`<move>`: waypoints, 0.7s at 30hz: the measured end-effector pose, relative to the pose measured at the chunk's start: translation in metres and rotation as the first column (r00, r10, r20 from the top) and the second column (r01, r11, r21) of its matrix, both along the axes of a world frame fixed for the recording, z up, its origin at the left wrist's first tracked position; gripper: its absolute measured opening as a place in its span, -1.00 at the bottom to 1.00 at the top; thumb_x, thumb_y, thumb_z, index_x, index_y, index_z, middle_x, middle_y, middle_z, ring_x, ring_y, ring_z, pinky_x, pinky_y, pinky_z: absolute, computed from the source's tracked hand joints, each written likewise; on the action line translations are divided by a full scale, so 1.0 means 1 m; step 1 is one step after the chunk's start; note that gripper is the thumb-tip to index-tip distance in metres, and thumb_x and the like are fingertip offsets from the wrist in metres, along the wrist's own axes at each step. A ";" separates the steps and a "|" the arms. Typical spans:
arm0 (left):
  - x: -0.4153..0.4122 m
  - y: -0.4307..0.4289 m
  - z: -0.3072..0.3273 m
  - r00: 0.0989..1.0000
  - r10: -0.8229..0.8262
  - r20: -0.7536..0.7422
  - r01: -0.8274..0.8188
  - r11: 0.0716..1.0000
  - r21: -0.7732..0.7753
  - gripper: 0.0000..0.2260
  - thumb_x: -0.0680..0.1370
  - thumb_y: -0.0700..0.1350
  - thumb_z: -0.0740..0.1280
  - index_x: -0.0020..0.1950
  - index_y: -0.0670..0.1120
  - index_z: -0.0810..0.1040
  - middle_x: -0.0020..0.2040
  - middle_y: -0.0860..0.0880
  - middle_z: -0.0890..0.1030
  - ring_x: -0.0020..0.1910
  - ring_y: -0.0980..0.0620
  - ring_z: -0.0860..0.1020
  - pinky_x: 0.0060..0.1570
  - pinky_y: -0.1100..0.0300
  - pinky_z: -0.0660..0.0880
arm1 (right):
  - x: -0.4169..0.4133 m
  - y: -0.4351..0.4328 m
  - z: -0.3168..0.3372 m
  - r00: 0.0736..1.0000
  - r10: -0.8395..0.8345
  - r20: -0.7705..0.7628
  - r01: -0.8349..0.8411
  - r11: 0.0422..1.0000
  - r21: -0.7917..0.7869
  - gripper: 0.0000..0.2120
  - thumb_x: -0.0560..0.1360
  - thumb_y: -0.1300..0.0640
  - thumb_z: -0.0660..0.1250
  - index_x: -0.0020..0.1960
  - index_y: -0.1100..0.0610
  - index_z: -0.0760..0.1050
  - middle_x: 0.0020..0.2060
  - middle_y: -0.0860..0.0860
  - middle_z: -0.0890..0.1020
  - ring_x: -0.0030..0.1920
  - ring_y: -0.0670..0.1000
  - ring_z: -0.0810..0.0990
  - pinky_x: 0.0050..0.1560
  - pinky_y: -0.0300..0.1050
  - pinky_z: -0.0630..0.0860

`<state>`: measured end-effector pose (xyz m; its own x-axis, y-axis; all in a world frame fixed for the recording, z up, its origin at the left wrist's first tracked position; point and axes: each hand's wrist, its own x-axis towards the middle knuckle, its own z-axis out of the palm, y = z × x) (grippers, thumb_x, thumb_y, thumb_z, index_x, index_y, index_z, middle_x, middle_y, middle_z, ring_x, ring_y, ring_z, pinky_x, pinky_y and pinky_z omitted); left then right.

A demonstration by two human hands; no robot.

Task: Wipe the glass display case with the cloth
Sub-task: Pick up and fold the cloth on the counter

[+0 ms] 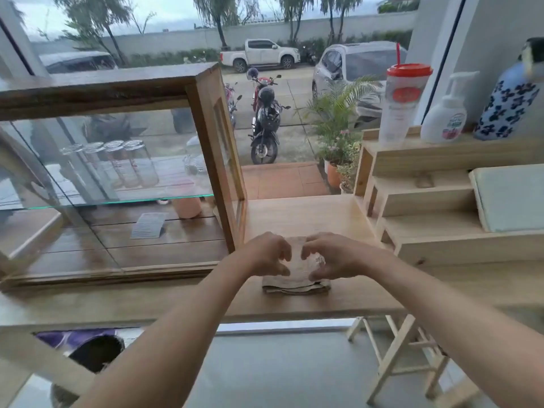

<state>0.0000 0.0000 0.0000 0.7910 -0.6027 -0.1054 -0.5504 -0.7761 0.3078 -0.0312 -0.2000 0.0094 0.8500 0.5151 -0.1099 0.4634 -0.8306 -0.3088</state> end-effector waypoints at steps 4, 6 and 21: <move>-0.006 0.017 -0.019 0.998 -0.027 -0.063 0.031 0.998 0.060 -0.64 0.40 0.00 0.55 0.15 -0.04 0.64 0.10 0.01 0.55 0.06 0.02 0.50 0.07 0.11 0.50 | -0.002 0.004 -0.023 0.998 0.048 -0.029 -0.050 0.996 -0.073 -0.69 0.34 -0.03 0.48 0.05 -0.03 0.53 0.01 -0.14 0.50 0.09 -0.04 0.47 0.12 -0.13 0.44; -0.007 0.021 -0.025 0.997 -0.031 -0.074 0.034 0.999 0.030 -0.60 0.40 0.01 0.56 0.20 -0.03 0.62 0.15 0.02 0.50 0.11 0.03 0.46 0.14 0.11 0.46 | 0.001 0.003 -0.029 0.998 0.065 -0.027 -0.066 0.996 -0.062 -0.80 0.35 0.00 0.45 -0.05 -0.04 0.53 -0.02 -0.15 0.49 0.06 -0.05 0.47 0.10 -0.12 0.46; -0.028 0.013 -0.055 0.987 0.158 0.034 -0.133 0.917 -0.375 -0.88 0.49 -0.21 0.24 -0.01 -0.05 0.48 -0.23 -0.02 0.54 -0.26 -0.02 0.48 -0.26 0.12 0.36 | -0.011 -0.008 -0.045 0.994 -0.084 0.064 0.064 0.965 0.256 -0.96 0.37 0.16 0.29 -0.21 0.04 0.44 -0.36 -0.05 0.53 -0.36 -0.05 0.44 -0.31 -0.14 0.35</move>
<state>-0.0280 0.0133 -0.0554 0.8706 -0.4667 0.1559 -0.4676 -0.6859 0.5576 -0.0427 -0.2081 -0.0354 0.8877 0.4534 0.0805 0.4330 -0.7625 -0.4807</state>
